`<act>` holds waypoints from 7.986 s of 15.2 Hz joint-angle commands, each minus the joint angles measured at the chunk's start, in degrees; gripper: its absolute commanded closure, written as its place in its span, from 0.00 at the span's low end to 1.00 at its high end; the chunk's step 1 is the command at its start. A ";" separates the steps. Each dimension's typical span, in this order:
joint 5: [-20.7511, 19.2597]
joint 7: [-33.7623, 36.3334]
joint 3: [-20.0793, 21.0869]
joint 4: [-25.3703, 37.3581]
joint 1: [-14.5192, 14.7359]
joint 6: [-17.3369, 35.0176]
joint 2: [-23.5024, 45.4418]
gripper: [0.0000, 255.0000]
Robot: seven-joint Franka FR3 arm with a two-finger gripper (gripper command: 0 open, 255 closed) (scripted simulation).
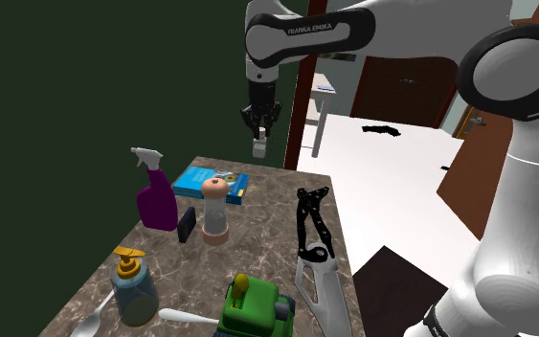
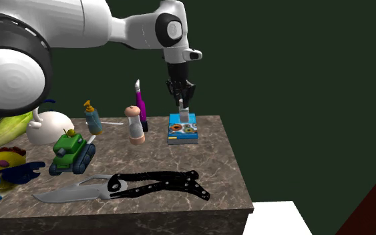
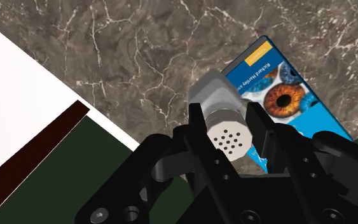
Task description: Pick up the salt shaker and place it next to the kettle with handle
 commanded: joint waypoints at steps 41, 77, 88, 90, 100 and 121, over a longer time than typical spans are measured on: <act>6.06 24.98 13.02 -13.74 13.50 -11.32 -23.25 1.00; 8.41 55.62 31.46 -19.34 25.72 -2.79 -18.81 1.00; 7.83 56.36 31.86 -26.89 25.91 5.59 -17.74 1.00; 7.59 56.59 31.96 -28.09 25.95 7.09 -17.35 1.00; 5.66 58.31 32.43 -33.34 26.15 14.57 -14.43 1.00; 3.29 60.22 32.57 -36.41 26.39 19.98 -11.28 0.00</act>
